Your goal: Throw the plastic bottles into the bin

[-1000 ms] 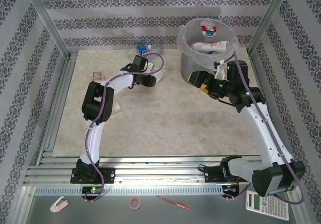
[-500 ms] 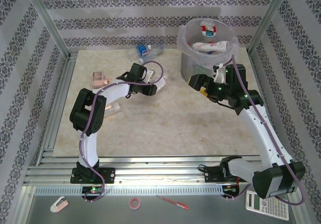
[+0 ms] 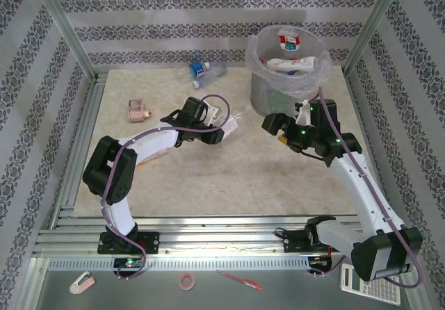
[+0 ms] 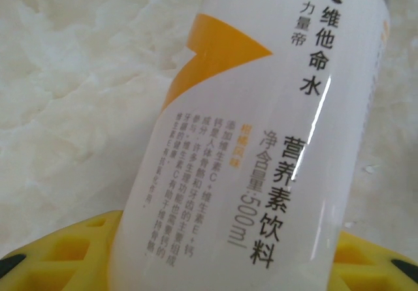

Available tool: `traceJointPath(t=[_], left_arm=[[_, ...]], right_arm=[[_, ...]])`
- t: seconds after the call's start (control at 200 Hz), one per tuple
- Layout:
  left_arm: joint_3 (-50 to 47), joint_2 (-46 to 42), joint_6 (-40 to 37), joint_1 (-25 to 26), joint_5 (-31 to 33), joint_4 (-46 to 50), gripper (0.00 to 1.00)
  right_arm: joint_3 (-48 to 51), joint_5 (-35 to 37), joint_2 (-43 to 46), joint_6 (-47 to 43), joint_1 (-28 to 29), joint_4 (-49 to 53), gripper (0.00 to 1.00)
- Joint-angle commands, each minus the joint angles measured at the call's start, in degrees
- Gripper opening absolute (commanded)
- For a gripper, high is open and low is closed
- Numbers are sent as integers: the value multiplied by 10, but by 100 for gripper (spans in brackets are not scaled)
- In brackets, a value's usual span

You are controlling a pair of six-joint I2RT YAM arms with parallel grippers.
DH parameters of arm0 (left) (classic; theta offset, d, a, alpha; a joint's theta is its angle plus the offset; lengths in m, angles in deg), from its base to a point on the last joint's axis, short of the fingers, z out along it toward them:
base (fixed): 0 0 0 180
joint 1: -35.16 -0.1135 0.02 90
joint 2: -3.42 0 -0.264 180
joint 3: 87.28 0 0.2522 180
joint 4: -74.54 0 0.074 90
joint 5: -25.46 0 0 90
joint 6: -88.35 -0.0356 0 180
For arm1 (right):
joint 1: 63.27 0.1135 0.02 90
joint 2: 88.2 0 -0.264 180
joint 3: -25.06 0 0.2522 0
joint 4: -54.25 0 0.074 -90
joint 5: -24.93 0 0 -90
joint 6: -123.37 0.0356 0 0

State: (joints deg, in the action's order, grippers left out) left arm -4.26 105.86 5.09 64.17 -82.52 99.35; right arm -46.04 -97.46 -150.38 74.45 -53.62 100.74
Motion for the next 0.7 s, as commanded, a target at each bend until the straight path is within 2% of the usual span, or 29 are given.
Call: traceJointPath(t=[0.0,0.694], left_arm=[[-12,-30,17,16,-12,-21,31],[-21,-70,58,74,-60,-33,30]], right_arm=[[10,5,3,13,6,-11,98],[71,0,-31,95,30,-125,98]])
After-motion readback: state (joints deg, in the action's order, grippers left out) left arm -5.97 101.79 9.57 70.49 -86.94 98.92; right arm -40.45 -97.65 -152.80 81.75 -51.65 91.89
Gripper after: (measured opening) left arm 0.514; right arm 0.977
